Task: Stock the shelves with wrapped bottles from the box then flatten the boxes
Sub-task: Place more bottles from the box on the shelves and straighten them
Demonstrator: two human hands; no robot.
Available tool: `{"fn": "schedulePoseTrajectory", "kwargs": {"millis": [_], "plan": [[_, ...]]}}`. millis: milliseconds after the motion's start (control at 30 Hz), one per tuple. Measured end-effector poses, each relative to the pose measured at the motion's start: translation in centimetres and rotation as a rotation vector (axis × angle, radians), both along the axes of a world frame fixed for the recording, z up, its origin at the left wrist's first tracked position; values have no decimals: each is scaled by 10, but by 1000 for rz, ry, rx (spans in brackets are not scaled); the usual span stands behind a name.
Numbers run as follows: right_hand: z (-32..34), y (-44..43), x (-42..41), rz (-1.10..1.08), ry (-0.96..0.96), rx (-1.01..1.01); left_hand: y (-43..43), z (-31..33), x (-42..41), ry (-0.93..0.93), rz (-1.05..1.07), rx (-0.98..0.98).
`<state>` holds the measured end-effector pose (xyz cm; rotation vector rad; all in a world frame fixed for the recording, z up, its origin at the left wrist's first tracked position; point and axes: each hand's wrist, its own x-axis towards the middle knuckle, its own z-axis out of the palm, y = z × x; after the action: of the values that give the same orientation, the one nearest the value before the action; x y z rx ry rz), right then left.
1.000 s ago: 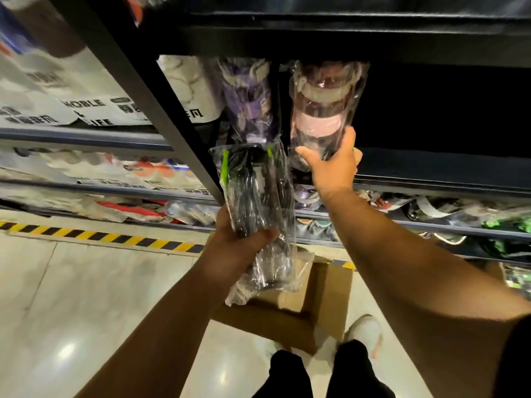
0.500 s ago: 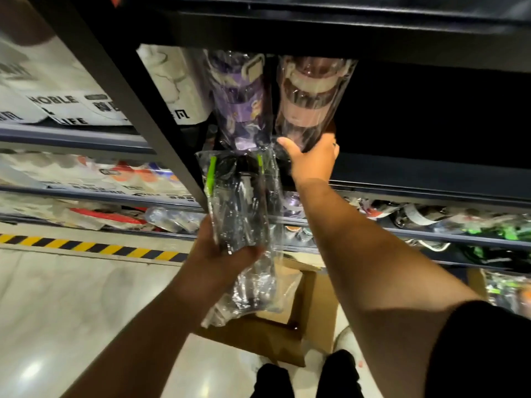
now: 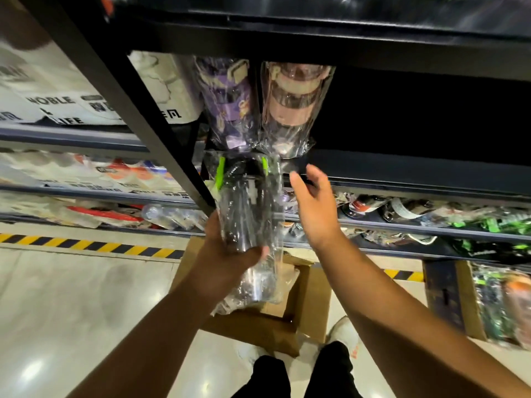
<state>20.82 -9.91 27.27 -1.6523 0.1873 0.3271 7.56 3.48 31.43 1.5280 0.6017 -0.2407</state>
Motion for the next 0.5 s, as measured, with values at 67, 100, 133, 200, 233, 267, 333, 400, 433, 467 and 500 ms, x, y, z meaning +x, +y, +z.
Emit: {"fn": "schedulePoseTrajectory", "kwargs": {"millis": [67, 100, 133, 200, 233, 267, 333, 400, 433, 467, 500], "plan": [[7, -20, -32, 132, 122, 33, -7, -8, -2, -15, -72, 38], [9, -30, -43, 185, 179, 50, -10, -13, -1, -24, -98, 63], [12, -37, -51, 224, 234, 68, -14, -15, 0, -25, -120, 68], [10, -49, -61, 274, 336, 72, -21, -18, 4, -6, -162, 65], [8, -53, -63, 292, 379, 63, -26, -21, 8, -1, -187, 65], [7, -57, -63, 314, 417, 62, -30, -23, 13, -2, -218, 63], [4, -62, -60, 334, 463, 67, -39, -28, 22, -18, -296, 55], [3, -65, -53, 291, 449, 104, -47, -28, 32, -21, -366, 70], [3, -67, -49, 245, 435, 123, -49, -29, 38, -24, -393, 82], [4, -70, -45, 198, 410, 147, -51, -27, 43, -34, -419, 87], [3, -72, -41, 161, 385, 161, -52, -28, 49, -40, -443, 105]]}}
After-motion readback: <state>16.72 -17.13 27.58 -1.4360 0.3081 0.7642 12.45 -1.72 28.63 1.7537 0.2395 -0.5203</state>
